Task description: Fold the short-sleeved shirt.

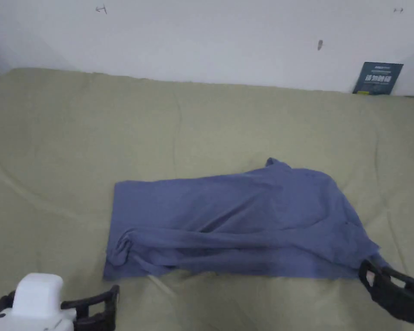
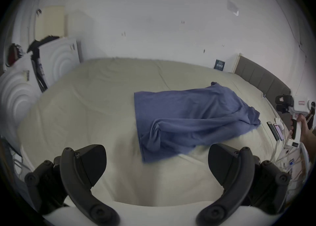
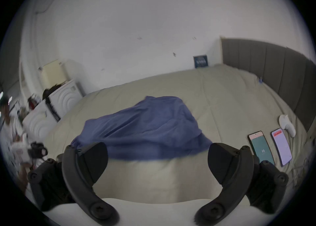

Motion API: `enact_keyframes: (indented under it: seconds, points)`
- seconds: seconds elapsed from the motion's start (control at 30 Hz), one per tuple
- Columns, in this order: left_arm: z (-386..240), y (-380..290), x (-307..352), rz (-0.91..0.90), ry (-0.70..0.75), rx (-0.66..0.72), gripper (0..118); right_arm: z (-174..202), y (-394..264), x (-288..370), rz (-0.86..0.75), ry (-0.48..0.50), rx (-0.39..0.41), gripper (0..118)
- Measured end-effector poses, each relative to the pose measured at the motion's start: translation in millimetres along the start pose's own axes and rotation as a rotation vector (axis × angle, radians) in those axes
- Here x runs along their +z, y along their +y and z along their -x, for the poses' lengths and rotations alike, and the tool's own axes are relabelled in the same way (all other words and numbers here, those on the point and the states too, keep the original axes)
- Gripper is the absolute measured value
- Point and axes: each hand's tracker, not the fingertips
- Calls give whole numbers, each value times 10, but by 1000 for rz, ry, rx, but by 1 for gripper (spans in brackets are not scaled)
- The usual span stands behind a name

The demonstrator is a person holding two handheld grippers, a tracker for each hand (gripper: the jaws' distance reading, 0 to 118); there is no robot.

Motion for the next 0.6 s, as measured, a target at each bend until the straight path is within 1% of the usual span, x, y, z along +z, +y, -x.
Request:
enact_keyframes:
  seconds: [0.03, 0.07, 0.1, 0.13, 0.17, 0.2, 0.23, 0.27, 0.3, 0.33, 0.5, 0.6]
  points:
    - [83, -115, 10, 34, -18, 27, 92, 106, -118, 156, -30, 12, 29, 89]
    - [124, -210, 61, 65, -35, 37, 43, 202, -206, 269, -45, -9, 61, 48]
    - [148, -275, 97, 73, -34, 42, 3, 364, -244, 452, -60, -61, 104, 2]
    - [171, -355, 84, 96, -7, 31, 4, 460, -319, 525, -51, -131, 128, 0]
    - [-65, -339, 211, 28, 56, -58, 4, 482, -375, 580, -51, -113, 97, 0]
    - [-97, -392, 242, 40, 39, -51, 4, 471, -391, 623, -52, -47, 65, 0]
    - [-166, -409, 263, 82, -13, -15, 4, 471, -400, 647, -38, -6, 37, 0]
    - [-226, -428, 290, 81, -1, 0, 4, 517, -422, 670, -45, -53, 61, 0]
    - [15, -406, 168, 100, -32, 40, 4, 534, -435, 692, -50, -72, 88, 0]
    - [43, -392, 140, 92, -30, 34, 4, 534, -442, 712, -48, -61, 98, 0]
    - [38, -242, -24, 87, -39, 40, 4, 530, -428, 741, -46, -61, 93, 0]
    - [87, -200, -254, 98, -44, 42, 4, 505, -418, 742, -44, -66, 89, 0]
